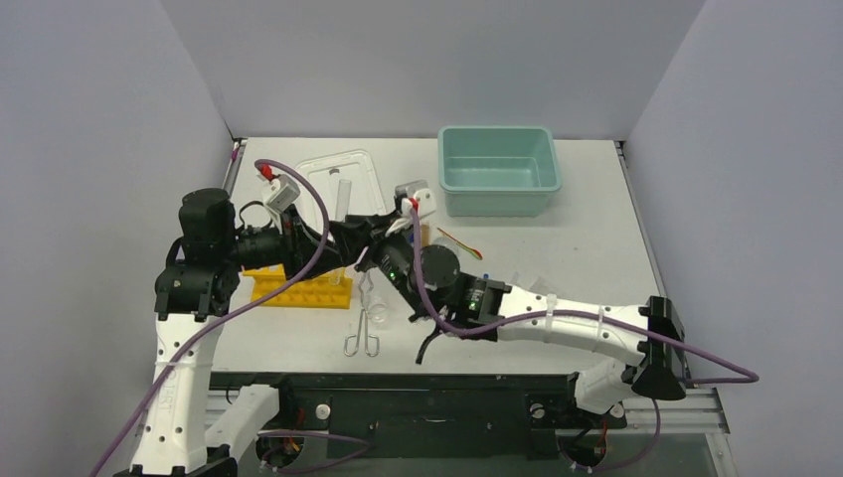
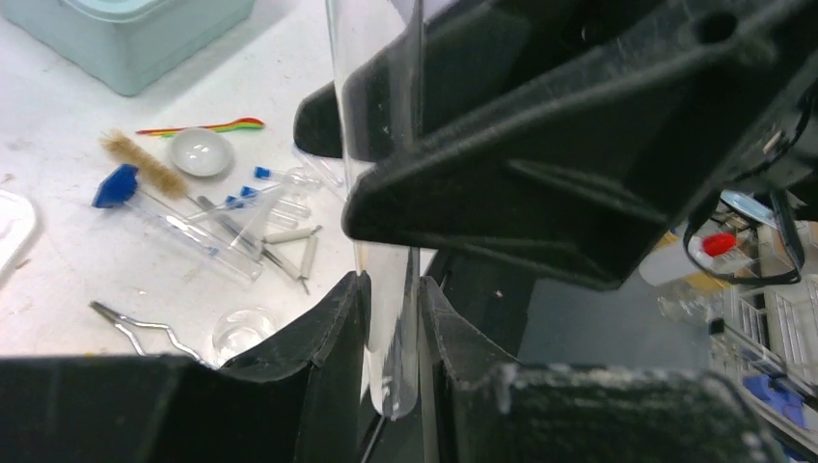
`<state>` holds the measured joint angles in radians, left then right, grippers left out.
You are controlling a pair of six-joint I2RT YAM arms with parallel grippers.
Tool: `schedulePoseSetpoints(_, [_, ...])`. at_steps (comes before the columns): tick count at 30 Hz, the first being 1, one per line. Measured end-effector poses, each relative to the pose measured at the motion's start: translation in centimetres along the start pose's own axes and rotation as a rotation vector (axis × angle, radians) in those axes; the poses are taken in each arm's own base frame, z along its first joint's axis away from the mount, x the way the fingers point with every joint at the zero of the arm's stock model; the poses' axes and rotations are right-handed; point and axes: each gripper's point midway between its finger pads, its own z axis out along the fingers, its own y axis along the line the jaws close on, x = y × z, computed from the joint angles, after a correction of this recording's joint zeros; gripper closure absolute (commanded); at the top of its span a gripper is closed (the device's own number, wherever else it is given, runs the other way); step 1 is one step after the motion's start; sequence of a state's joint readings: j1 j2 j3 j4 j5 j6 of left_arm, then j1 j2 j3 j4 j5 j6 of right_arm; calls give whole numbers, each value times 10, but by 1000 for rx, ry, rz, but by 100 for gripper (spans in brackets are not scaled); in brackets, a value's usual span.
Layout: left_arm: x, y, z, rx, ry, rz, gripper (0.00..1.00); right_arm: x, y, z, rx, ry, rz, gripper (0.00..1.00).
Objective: Organize the chemistry lab equipment
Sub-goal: Insert the test tube into the slot of the test tube rack.
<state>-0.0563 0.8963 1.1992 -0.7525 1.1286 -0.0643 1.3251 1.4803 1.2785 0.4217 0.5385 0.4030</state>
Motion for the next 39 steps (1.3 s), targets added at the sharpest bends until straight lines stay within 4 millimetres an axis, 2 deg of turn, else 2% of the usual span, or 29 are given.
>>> schedulePoseSetpoints(4, [-1,8,-3,-55,18,59,91,-8,-19,11,-41,110,13,40])
schedulePoseSetpoints(8, [3,12,-5,-82,45,97,91,-17,-32,7,-75,235,-5,35])
schedulePoseSetpoints(13, [10,13,-8,-101,72,92,91,-45,-28,3,-123,284,-10,35])
schedulePoseSetpoints(15, [11,14,-9,-104,76,91,91,-51,-27,1,-143,295,-5,36])
schedulePoseSetpoints(24, [12,15,-10,-119,81,87,91,-34,-15,-8,-215,387,36,39])
schedulePoseSetpoints(28, [12,15,-10,-122,81,89,91,-23,-13,-6,-224,418,59,44])
schedulePoseSetpoints(31, [12,15,-10,-121,83,90,91,-14,-12,-2,-224,438,74,51])
schedulePoseSetpoints(33, [13,15,-10,-121,84,91,91,-5,-13,2,-220,453,80,58])
schedulePoseSetpoints(36, [15,16,-11,-125,90,88,91,5,-14,8,-214,469,87,75])
schedulePoseSetpoints(39, [18,19,-12,-141,102,82,91,8,-10,12,-226,472,100,87])
